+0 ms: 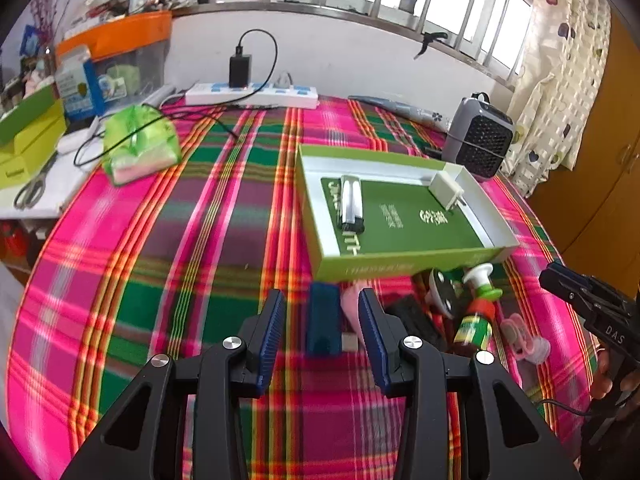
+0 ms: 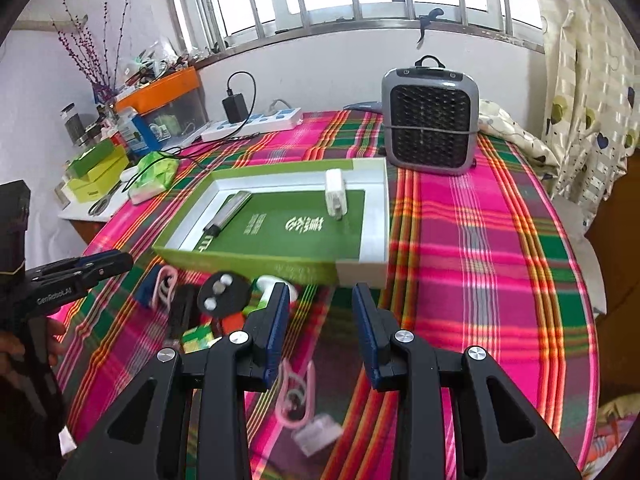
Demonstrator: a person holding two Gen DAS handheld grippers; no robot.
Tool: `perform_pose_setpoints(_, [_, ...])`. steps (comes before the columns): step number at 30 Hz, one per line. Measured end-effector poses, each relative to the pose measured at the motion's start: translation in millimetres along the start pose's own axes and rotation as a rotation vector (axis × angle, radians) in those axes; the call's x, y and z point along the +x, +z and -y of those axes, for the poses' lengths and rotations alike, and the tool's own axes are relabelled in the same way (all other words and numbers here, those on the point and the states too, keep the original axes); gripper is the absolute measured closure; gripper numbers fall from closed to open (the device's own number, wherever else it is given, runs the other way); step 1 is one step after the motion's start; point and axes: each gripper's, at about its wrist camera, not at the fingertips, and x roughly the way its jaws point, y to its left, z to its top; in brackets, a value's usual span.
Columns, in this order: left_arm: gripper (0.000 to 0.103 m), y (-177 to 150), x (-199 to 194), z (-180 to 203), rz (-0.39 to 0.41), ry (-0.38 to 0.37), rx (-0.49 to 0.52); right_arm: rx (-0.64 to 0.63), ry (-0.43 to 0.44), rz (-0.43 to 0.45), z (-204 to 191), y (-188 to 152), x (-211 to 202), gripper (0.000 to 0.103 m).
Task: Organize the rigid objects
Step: 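Move both grippers back toward the remaining items on the tablecloth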
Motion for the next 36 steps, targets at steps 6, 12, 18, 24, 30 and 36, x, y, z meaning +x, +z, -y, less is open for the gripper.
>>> perform_pose_setpoints(6, [0.065,-15,-5,-3,-0.008,-0.019,-0.008,0.002,-0.007,0.008,-1,-18,-11,0.055])
perform_pose_setpoints(12, [0.062,-28,-4,-7,-0.024,-0.025,-0.026,-0.003,-0.021,-0.008,-2,-36,-15,0.053])
perform_pose_setpoints(18, [0.062,-33,-3,-11,-0.029,-0.030,-0.042,-0.024,-0.024,-0.024,-5,-50,-17,0.053])
perform_pose_setpoints(24, [0.062,-35,-1,-13,-0.035,-0.035,-0.045,-0.040,-0.028,-0.047,-8,-55,-11,0.053])
perform_pose_setpoints(30, [0.062,-33,5,-13,-0.049,-0.043,-0.043,-0.077,-0.038,-0.081,-12,-57,-3,0.053])
perform_pose_setpoints(36, [0.062,-30,12,-10,-0.062,-0.049,-0.031,-0.110,-0.057,-0.098,-14,-60,-1,0.053])
